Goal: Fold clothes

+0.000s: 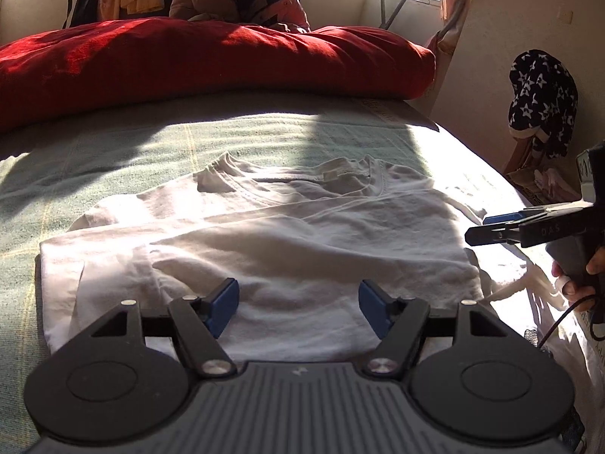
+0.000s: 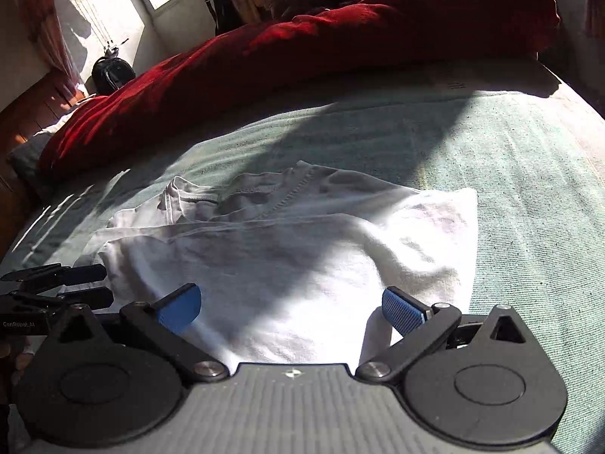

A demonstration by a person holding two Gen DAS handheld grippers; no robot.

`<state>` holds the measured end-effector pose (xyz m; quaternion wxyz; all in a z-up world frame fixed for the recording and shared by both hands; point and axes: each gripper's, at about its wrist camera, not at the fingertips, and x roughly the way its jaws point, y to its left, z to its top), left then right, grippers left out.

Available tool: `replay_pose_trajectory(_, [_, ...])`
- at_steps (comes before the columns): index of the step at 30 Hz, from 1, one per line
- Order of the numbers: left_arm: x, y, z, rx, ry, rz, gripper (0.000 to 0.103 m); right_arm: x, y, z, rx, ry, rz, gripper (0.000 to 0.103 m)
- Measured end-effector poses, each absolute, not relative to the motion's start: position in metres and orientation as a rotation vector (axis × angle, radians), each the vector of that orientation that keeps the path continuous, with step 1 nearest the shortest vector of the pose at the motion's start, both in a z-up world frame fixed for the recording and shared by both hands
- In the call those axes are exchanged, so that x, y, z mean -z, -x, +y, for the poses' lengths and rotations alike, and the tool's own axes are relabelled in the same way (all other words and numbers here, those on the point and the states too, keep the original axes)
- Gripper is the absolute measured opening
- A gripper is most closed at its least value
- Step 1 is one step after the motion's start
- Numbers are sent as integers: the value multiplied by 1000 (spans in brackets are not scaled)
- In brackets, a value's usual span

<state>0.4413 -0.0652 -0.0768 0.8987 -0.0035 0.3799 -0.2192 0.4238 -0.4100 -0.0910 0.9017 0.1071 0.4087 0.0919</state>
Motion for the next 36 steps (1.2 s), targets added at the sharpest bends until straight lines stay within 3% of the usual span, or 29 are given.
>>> replay_pose_trajectory(2, [83, -443, -65, 448, -5, 793, 70, 107, -423, -424, -95, -137, 848, 103])
replay_pose_trajectory(7, [78, -437, -67, 465, -8, 777, 76, 75, -393, -474, -122, -317, 754, 103])
replay_pose_trajectory(12, [71, -423, -65, 473, -23, 765, 76, 57, -355, -456, -140, -24, 767, 103])
replay_pose_trajectory(20, [64, -416, -62, 444, -29, 770, 77, 96, -334, -403, -78, 393, 778, 103])
replay_pose_trajectory(26, [64, -413, -64, 440, -43, 771, 77, 100, -352, -417, 129, 297, 728, 103])
replay_pose_trajectory(33, [74, -417, -62, 420, -57, 785, 79, 109, -336, -472, 121, -73, 759, 103])
replay_pose_trajectory(36, [72, -417, -59, 423, -50, 781, 79, 101, -329, -463, 117, -17, 796, 103])
